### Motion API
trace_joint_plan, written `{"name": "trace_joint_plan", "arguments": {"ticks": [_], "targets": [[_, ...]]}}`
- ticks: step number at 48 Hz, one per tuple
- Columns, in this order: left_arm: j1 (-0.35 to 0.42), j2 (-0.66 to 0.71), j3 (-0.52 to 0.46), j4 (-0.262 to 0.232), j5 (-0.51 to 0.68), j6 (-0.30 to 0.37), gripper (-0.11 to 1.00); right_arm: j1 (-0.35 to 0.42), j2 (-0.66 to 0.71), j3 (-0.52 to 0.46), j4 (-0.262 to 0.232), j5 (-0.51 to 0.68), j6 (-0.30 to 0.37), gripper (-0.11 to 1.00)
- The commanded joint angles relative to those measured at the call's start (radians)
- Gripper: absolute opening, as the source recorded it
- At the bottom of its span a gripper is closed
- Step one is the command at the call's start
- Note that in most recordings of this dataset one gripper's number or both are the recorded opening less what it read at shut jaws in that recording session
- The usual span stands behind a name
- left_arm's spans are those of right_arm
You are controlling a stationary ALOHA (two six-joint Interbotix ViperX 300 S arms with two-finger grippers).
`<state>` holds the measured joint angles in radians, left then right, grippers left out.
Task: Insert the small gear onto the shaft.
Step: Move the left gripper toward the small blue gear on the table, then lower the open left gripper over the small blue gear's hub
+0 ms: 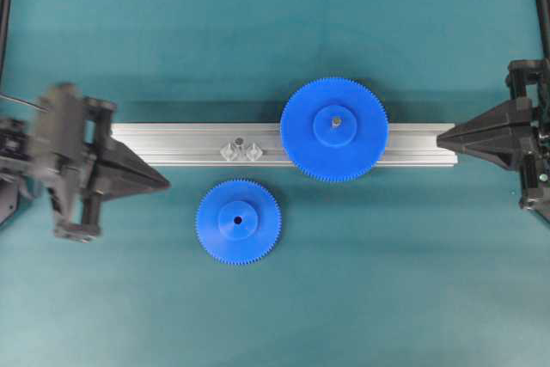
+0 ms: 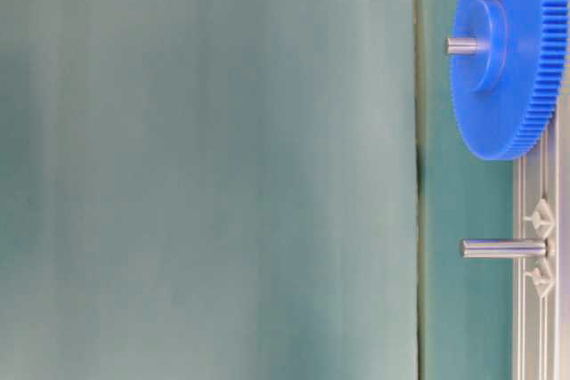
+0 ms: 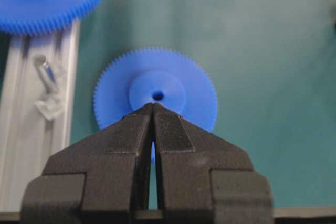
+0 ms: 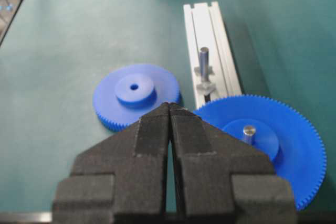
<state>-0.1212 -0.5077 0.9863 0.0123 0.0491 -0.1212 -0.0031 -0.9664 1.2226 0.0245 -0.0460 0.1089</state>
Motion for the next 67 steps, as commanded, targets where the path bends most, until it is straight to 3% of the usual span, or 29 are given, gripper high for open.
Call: {"name": "trace_joint_plan", "arguments": {"ticks": [1, 25, 45, 67], "targets": [[-0.023, 0.057, -0.066, 0.003, 0.026, 0.000, 0.00, -0.002, 0.009, -0.028, 0.002, -0.006, 0.008, 0.04], [-0.048, 0.324, -0.255, 0.003, 0.130, -0.003, 0.00, -0.002, 0.009, -0.029, 0.002, 0.018, 0.009, 0.04], [-0.048, 0.463, -0.393, 0.003, 0.299, 0.000, 0.00, -0.002, 0.008, -0.029, 0.002, 0.035, 0.009, 0.04], [-0.048, 0.525, -0.462, 0.003, 0.371, 0.005, 0.00, -0.002, 0.008, -0.029, 0.003, 0.041, 0.025, 0.04]]}}
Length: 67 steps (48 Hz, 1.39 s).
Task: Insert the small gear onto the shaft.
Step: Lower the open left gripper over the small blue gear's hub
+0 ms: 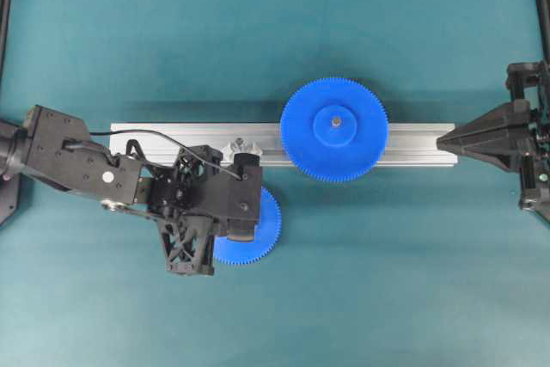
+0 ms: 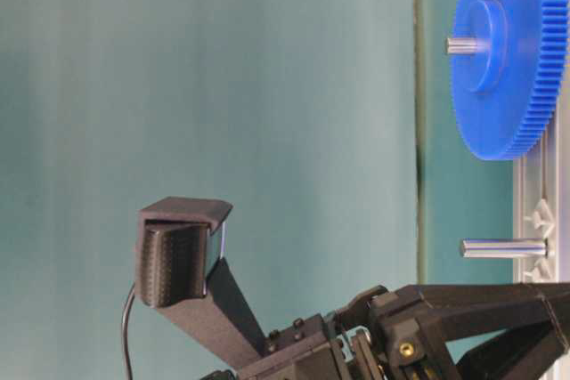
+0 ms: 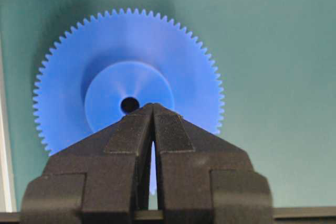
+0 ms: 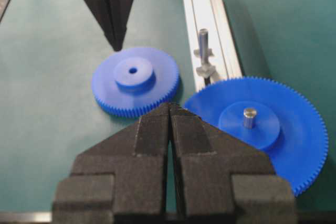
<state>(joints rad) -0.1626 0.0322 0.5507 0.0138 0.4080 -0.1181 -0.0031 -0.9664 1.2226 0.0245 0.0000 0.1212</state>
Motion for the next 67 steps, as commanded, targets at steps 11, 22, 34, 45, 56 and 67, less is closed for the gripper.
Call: {"name": "trace_joint_plan", "arguments": {"ticks": [11, 22, 34, 45, 56, 67], "targets": [[-0.006, 0.003, -0.060, 0.008, 0.061, 0.003, 0.00, -0.002, 0.008, -0.029, 0.003, -0.005, 0.012, 0.04], [-0.005, 0.046, -0.104, 0.008, 0.118, 0.005, 0.00, -0.002, 0.006, -0.029, 0.003, -0.005, 0.012, 0.04], [-0.005, 0.091, -0.166, 0.009, 0.204, 0.035, 0.00, -0.002, 0.006, -0.029, 0.003, -0.006, 0.012, 0.04], [-0.003, 0.109, -0.201, 0.009, 0.250, 0.060, 0.00, -0.002, 0.006, -0.029, 0.003, -0.006, 0.028, 0.04], [-0.003, 0.110, -0.204, 0.009, 0.255, 0.061, 0.00, -0.002, 0.006, -0.029, 0.003, -0.006, 0.029, 0.04], [-0.002, 0.110, -0.198, 0.009, 0.268, 0.061, 0.00, -0.002, 0.005, -0.028, 0.003, -0.009, 0.028, 0.04]]}}
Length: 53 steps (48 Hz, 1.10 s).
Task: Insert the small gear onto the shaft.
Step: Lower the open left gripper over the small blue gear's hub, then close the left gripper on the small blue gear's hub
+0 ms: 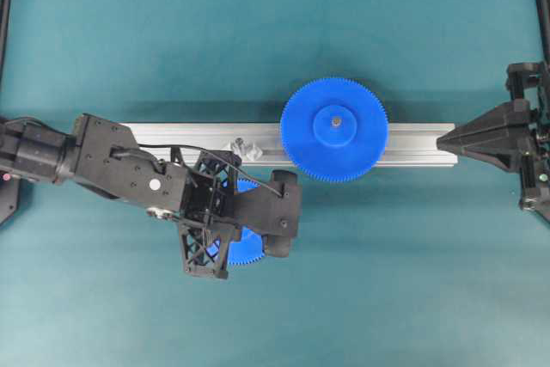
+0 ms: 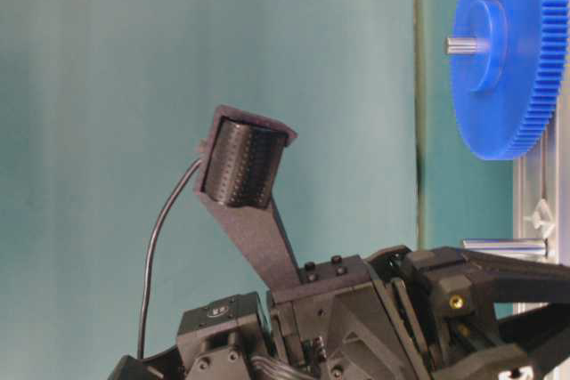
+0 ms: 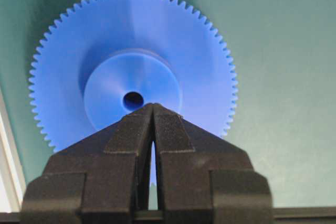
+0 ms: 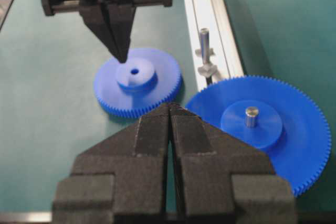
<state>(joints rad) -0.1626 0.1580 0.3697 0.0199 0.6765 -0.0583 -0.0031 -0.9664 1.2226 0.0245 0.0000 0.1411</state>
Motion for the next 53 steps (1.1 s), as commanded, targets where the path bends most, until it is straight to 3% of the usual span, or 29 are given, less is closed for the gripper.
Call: {"name": "trace_joint_plan", "arguments": {"ticks": [1, 29, 35, 43, 46, 49, 53], "targets": [[0.000, -0.015, -0.017, 0.003, 0.000, 0.002, 0.00, 0.000, 0.005, -0.028, 0.003, -0.009, 0.008, 0.04], [0.005, -0.012, -0.025, 0.006, -0.009, -0.002, 0.03, -0.002, 0.003, -0.025, 0.003, -0.012, 0.008, 0.04], [0.011, -0.012, -0.028, 0.003, -0.012, -0.005, 0.22, 0.000, 0.003, -0.023, 0.002, -0.012, 0.008, 0.04], [0.023, -0.003, -0.035, 0.003, -0.012, -0.023, 0.72, -0.002, 0.003, -0.023, 0.003, -0.012, 0.009, 0.04], [0.031, 0.006, -0.041, 0.003, -0.008, -0.034, 0.86, 0.000, 0.003, -0.023, 0.003, -0.012, 0.009, 0.04], [0.037, 0.011, -0.048, 0.003, -0.005, -0.044, 0.93, -0.002, 0.003, -0.023, 0.003, -0.014, 0.009, 0.04], [0.043, 0.017, -0.057, 0.003, -0.005, -0.049, 0.93, -0.002, 0.003, -0.023, 0.003, -0.012, 0.009, 0.04]]}}
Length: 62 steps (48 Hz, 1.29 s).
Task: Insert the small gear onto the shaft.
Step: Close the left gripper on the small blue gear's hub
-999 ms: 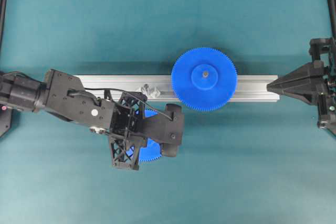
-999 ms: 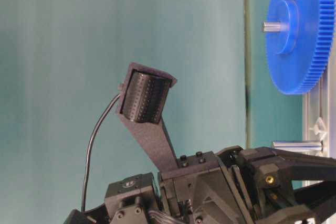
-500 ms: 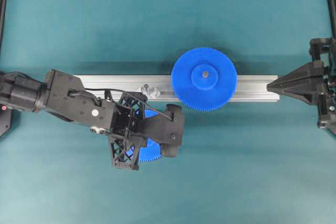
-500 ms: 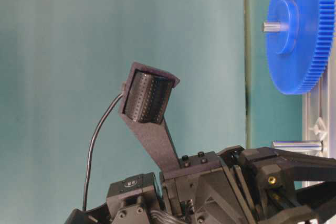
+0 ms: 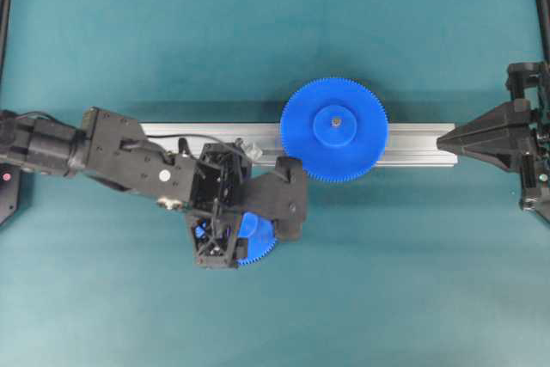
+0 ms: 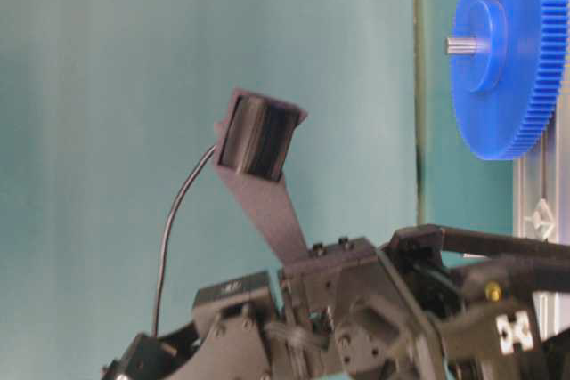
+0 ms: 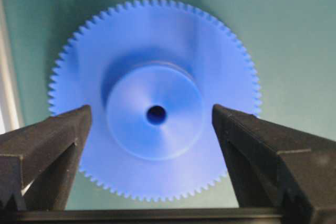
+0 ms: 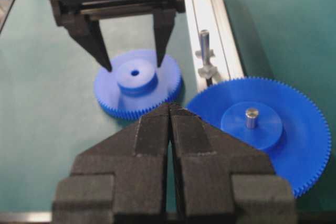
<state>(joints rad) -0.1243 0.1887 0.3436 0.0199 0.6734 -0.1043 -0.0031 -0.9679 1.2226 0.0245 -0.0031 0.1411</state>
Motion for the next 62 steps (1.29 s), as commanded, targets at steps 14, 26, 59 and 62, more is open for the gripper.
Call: {"name": "trace_joint_plan", "arguments": {"ticks": [14, 26, 59, 62], "targets": [[-0.002, -0.012, -0.031, 0.002, -0.002, -0.005, 0.92, 0.000, 0.005, -0.023, 0.002, -0.009, 0.009, 0.04], [-0.021, -0.009, -0.032, 0.003, 0.002, -0.003, 0.92, -0.002, 0.005, -0.021, 0.002, -0.011, 0.009, 0.04], [-0.021, 0.012, -0.029, 0.002, 0.025, -0.005, 0.92, -0.002, 0.005, -0.021, 0.003, -0.011, 0.009, 0.04], [-0.021, 0.015, -0.026, 0.003, 0.023, -0.006, 0.92, 0.000, 0.005, -0.021, 0.002, -0.012, 0.009, 0.04]]}}
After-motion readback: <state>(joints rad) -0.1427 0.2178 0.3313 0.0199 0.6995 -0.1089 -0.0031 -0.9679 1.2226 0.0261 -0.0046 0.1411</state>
